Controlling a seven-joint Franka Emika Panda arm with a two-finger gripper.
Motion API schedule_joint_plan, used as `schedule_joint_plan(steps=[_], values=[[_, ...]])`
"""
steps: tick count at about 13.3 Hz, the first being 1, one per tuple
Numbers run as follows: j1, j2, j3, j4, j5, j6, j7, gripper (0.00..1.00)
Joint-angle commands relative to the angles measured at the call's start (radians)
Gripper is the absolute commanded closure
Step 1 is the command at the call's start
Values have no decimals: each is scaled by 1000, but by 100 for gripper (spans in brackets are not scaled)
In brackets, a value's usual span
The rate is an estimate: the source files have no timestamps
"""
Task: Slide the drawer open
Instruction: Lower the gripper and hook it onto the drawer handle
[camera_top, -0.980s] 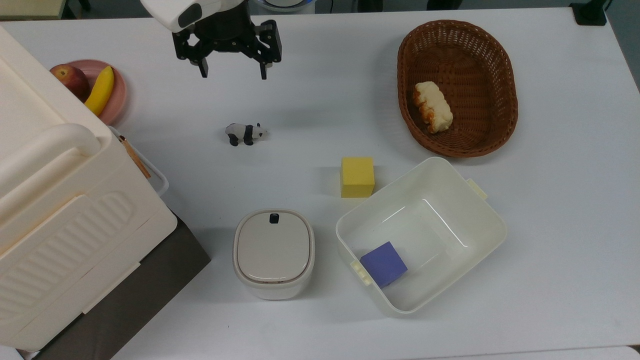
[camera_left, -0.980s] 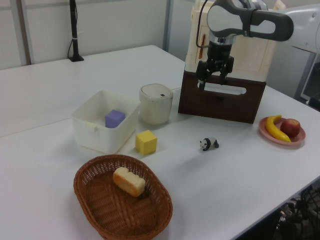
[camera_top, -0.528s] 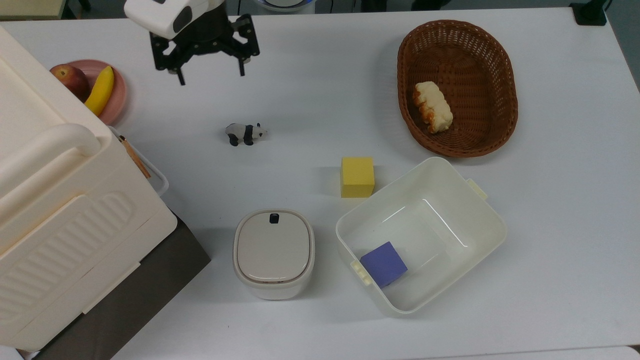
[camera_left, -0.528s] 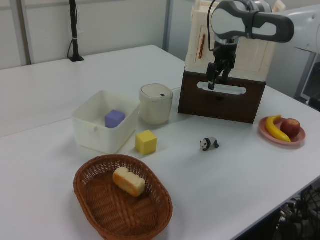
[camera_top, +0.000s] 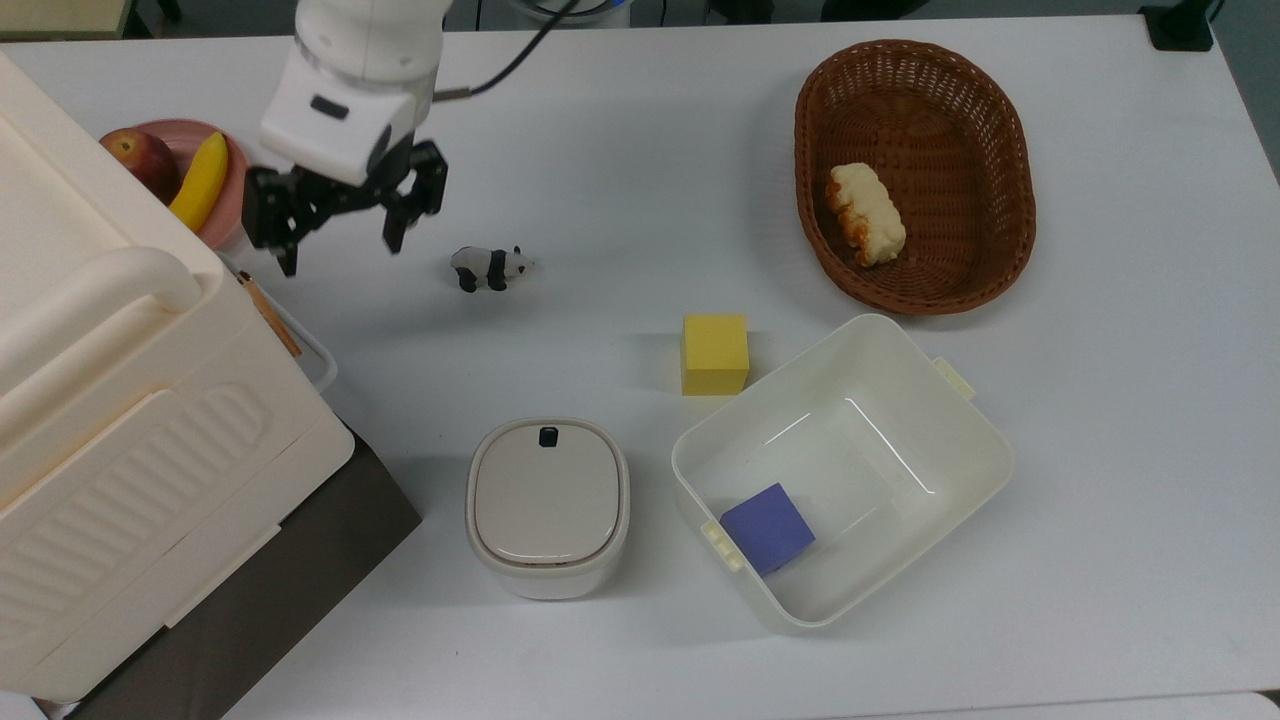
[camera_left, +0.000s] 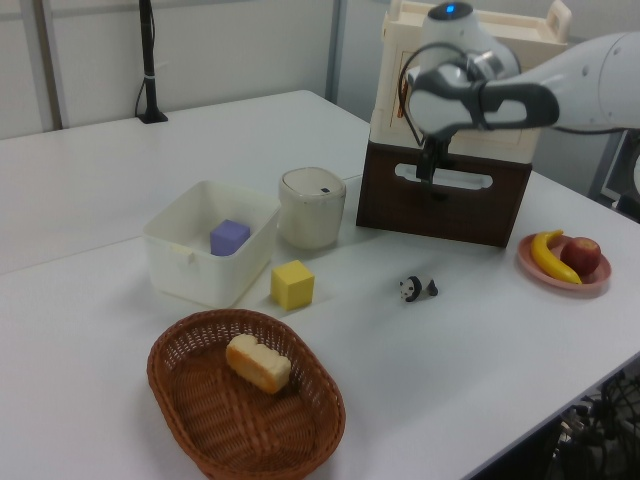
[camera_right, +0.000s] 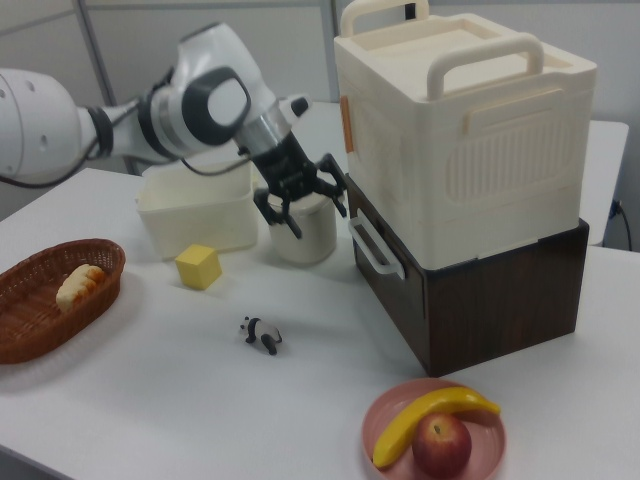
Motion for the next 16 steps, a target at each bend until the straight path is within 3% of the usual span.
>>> schedule_joint_plan(steps=[1,6,11,16], values=[[18,5,-28,-80,-100,126,-32,17],[13,64,-56,-77,-144,220,-31,23],[11,97,-89,-72,-165,281,-31,44],[27,66,-88,-110,-150,236,-20,56]])
